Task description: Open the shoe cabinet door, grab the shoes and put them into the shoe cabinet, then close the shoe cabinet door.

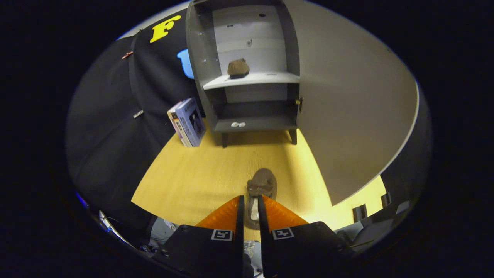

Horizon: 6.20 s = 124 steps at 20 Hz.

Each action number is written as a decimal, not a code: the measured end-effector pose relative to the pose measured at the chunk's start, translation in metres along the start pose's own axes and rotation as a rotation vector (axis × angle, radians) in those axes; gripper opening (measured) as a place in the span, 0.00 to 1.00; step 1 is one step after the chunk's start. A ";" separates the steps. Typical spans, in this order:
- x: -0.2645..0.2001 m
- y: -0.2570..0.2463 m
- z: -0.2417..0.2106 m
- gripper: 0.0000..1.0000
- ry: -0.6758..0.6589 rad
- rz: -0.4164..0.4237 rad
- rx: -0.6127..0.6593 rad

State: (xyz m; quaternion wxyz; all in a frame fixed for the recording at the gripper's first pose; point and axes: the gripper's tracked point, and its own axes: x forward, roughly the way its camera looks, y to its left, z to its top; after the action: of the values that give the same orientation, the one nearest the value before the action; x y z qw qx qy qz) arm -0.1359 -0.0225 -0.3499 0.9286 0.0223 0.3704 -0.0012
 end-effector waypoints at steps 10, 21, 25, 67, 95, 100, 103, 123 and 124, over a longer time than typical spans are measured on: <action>0.121 0.007 -0.069 0.22 0.181 -0.030 0.051; 0.186 -0.011 -0.094 0.26 0.201 -0.105 0.074; 0.209 -0.019 -0.087 0.25 0.162 -0.130 0.075; 0.109 -0.034 0.121 0.05 -0.212 -0.218 0.033; 0.095 -0.057 0.495 0.05 -0.392 -0.220 0.116; 0.184 -0.075 0.479 0.05 -0.237 -0.230 0.095; 0.221 -0.075 0.484 0.05 -0.235 -0.233 0.081; 0.305 -0.068 0.442 0.38 -0.075 -0.235 0.042; 0.298 -0.065 0.442 0.45 -0.089 -0.232 0.049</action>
State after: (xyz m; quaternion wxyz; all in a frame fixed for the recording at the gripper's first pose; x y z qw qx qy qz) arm 0.3830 -0.1021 -0.2377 0.9369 0.0020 0.3290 -0.1186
